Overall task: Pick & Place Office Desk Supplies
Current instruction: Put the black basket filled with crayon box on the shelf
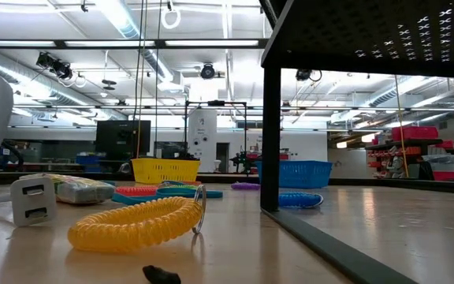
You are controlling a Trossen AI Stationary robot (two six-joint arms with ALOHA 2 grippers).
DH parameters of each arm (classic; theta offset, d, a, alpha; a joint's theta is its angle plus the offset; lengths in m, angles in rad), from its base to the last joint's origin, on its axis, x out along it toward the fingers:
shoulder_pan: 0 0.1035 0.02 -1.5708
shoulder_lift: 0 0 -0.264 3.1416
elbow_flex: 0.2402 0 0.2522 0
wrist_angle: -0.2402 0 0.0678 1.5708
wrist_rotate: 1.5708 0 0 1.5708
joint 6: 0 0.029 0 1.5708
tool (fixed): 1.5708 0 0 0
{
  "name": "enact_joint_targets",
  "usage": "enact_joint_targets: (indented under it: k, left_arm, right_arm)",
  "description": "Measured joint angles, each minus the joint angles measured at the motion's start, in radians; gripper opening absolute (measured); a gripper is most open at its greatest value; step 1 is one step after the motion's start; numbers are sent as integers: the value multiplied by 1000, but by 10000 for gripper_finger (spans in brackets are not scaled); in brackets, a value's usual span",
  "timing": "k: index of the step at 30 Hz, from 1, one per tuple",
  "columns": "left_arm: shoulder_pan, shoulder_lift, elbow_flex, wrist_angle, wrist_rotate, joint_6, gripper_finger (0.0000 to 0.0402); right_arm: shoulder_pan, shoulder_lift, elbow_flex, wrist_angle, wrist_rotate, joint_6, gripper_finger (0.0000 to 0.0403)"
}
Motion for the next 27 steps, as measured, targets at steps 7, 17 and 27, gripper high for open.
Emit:
enact_joint_targets:
  k: [7, 17, 27]
  left_arm:
    - [-1, 15, 0, 0, 44, 107, 1]
    - [-2, 30, 0, 12, 68, 244, 1]
    - [-2, 30, 0, 14, 97, 307, 27]
  right_arm:
    - [0, 0, 0, 0, 24, -4, 0]
    - [0, 0, 0, 1, 25, -8, 0]
    - [0, 0, 0, 1, 25, -7, 0]
